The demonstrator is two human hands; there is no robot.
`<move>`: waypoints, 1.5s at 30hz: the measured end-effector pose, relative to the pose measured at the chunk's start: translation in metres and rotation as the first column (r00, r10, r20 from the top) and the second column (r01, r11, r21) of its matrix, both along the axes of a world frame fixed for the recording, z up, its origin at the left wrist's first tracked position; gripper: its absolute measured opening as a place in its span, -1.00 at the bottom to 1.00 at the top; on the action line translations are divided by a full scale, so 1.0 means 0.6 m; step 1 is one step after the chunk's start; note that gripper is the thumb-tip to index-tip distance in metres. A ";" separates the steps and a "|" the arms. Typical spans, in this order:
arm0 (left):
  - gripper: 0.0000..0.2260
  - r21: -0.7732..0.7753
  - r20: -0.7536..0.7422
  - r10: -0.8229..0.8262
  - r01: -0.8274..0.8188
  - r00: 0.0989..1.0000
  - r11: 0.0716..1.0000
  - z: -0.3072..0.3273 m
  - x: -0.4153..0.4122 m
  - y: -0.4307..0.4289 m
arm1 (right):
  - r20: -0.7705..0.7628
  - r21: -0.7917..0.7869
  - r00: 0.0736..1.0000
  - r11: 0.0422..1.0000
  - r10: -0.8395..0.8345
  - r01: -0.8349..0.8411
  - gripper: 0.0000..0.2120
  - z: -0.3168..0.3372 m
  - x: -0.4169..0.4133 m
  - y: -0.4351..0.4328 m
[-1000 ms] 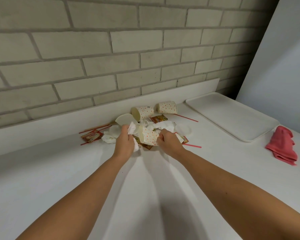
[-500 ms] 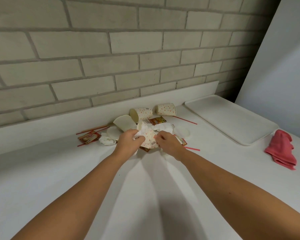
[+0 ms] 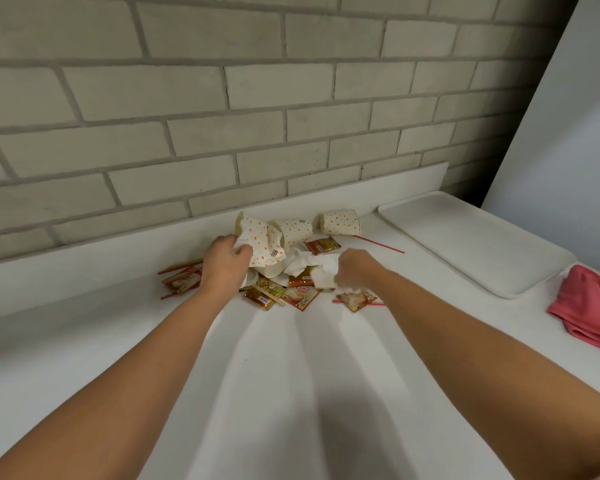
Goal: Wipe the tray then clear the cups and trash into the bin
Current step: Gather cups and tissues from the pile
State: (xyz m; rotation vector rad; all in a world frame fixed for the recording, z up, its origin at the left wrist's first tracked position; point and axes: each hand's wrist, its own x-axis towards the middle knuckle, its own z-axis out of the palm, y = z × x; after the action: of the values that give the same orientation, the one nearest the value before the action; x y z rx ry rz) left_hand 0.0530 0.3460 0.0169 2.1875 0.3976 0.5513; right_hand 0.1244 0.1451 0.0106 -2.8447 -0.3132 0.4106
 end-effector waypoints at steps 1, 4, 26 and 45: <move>-0.80 -0.003 0.001 0.005 -0.005 1.000 1.000 0.000 -0.001 0.004 | 0.000 0.093 0.999 0.995 -0.036 0.036 -0.85 0.010 0.011 0.001; -0.80 -0.005 -0.006 0.023 -0.024 1.000 1.000 -0.003 -0.001 0.013 | -0.028 0.350 0.993 0.929 -0.116 0.118 -0.84 0.023 0.030 0.008; -0.86 0.056 -0.033 -0.017 0.019 0.999 0.998 -0.008 -0.003 0.001 | 0.044 0.181 0.996 0.980 0.074 -0.081 -0.86 -0.018 0.035 0.031; -0.91 0.059 0.015 -0.305 0.304 0.952 0.951 0.055 -0.012 -0.230 | 0.121 0.383 0.990 0.924 -0.076 0.024 -0.78 0.126 -0.077 -0.221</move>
State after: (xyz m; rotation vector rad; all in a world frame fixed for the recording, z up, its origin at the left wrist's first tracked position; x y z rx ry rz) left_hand 0.0457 0.2081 0.0496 2.2374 0.0274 0.4202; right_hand 0.0784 0.0123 0.0860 -2.4936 -0.3064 0.1289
